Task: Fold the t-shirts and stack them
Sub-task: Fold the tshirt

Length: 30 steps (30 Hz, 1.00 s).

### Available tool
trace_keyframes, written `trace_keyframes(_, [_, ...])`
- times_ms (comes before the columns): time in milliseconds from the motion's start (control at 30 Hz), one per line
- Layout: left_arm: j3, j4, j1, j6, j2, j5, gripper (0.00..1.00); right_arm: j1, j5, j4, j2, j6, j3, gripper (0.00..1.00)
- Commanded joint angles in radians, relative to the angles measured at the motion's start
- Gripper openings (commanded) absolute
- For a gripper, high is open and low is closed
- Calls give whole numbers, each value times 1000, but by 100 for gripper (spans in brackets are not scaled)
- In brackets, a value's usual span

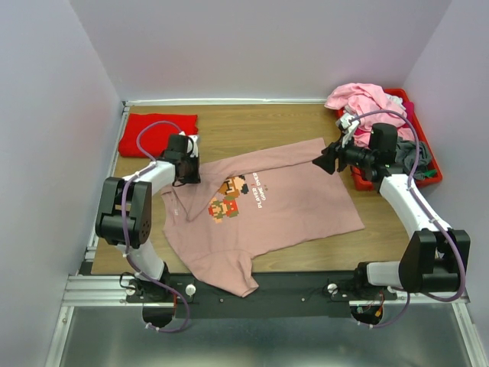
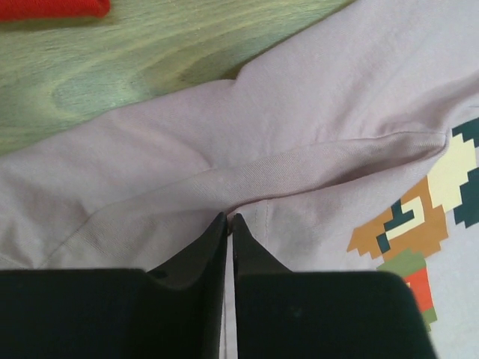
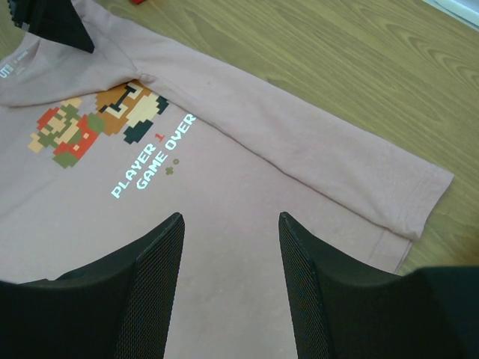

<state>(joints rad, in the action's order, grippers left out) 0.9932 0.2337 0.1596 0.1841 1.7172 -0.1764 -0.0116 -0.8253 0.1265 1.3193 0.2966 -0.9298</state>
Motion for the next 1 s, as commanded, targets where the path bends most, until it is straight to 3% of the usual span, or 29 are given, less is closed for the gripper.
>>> trace_keyframes(0, [-19,15,8,0,-53,-61,6,7,-21,24,-6,12,16,61])
trace_keyframes(100, [-25,23,9,2,-67,-67,0,7,-18,25,-8,10,16,61])
trace_keyframes(267, [-41,26,15,15,-108,-112,0,9,-21,25,-11,10,16,61])
trace_keyframes(467, [-74,-5,60,55,-156,-267,0,7,-23,27,-14,12,16,61])
trace_keyframes(733, [-67,-45,234,97,-101,-413,1,36,-25,27,-19,15,16,61])
trace_keyframes(767, [-54,-34,262,94,-84,-417,9,38,-25,25,-19,16,19,61])
trace_keyframes(800, [-51,-31,273,97,-84,-411,26,39,-25,27,-19,16,19,61])
trace_keyframes(900, [-41,-25,282,120,-123,-365,39,45,-24,27,-17,18,19,61])
trace_keyframes(933, [-36,-20,284,123,-140,-350,50,47,-26,27,-17,18,19,61])
trace_keyframes(967, [-18,8,284,126,-155,-325,52,47,-29,27,-15,18,17,61])
